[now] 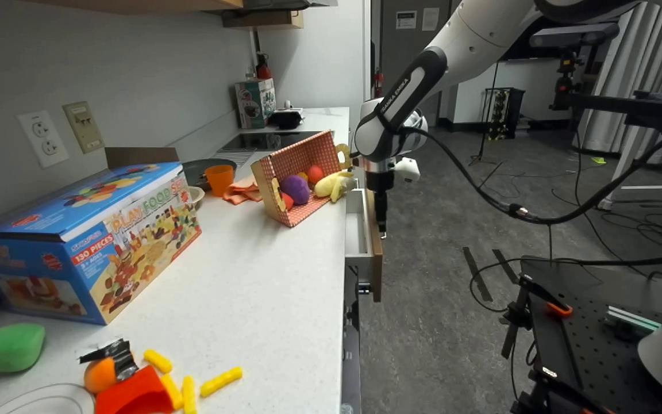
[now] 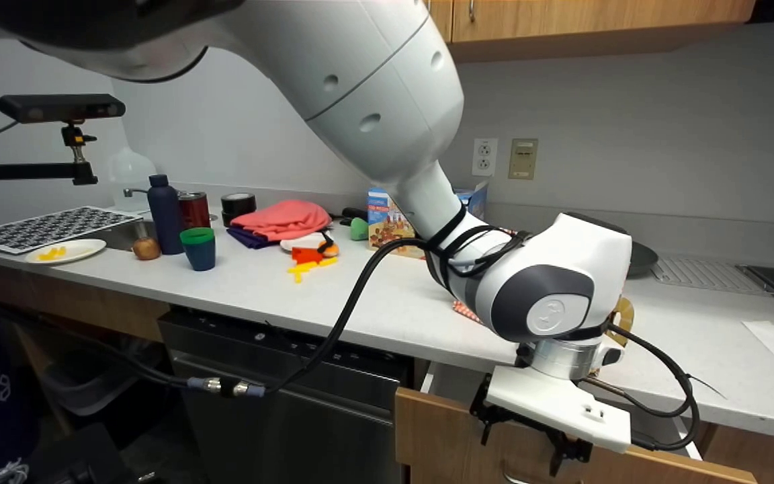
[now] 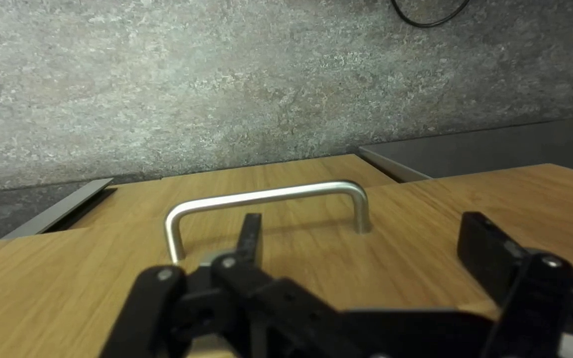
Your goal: Open the drawer and put some of the plush toys from the basket in the drawer and close it
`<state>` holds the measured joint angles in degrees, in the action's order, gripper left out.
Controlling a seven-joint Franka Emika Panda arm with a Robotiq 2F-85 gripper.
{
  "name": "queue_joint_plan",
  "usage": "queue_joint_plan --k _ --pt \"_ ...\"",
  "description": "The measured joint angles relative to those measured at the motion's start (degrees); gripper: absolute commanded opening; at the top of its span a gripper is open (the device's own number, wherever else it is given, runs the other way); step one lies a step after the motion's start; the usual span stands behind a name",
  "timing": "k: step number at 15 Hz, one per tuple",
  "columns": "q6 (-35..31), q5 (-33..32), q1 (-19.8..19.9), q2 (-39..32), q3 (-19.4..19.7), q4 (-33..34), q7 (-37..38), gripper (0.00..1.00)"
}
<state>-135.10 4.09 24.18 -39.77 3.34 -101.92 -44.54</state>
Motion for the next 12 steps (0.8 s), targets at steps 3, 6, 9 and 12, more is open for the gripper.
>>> queue_joint_plan --k 3,6,9,12 --pt "0.0 0.7 0.1 -0.3 -0.3 0.4 0.3 1.0" --pt "-0.2 1.8 0.2 -0.4 -0.7 1.0 1.3 1.0" --pt "-1.1 4.4 0.4 -0.4 -1.5 1.6 2.3 1.0" --pt "-2.5 7.2 0.6 -0.3 -2.6 2.3 3.2 1.0"
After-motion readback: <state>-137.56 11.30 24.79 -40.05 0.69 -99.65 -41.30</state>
